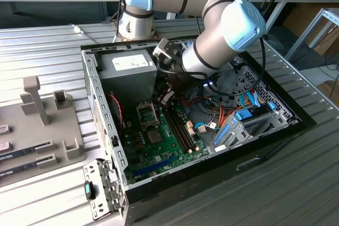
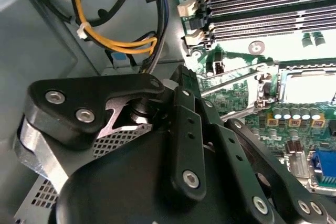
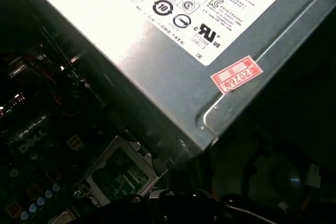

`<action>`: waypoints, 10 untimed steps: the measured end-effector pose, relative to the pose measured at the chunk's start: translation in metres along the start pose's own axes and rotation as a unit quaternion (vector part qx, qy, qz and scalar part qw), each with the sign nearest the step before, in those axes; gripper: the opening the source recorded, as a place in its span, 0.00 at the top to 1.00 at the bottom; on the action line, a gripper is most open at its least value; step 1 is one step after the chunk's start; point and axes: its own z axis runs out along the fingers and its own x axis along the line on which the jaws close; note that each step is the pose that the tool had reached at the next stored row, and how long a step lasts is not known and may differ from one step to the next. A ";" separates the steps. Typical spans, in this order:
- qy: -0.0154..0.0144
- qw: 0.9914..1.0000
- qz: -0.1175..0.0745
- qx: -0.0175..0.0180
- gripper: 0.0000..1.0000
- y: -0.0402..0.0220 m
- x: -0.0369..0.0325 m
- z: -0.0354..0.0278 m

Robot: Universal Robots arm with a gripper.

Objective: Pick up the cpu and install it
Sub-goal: 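Close the cpu cover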

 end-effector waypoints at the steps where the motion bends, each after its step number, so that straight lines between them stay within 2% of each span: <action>1: -0.001 1.000 0.000 -0.001 0.89 -0.0004 0.0010 -0.0002; 8: -0.008 1.000 -0.003 -0.009 0.89 -0.0041 0.0066 -0.0019; 10: -0.009 1.000 -0.003 -0.011 0.89 -0.0055 0.0062 -0.0024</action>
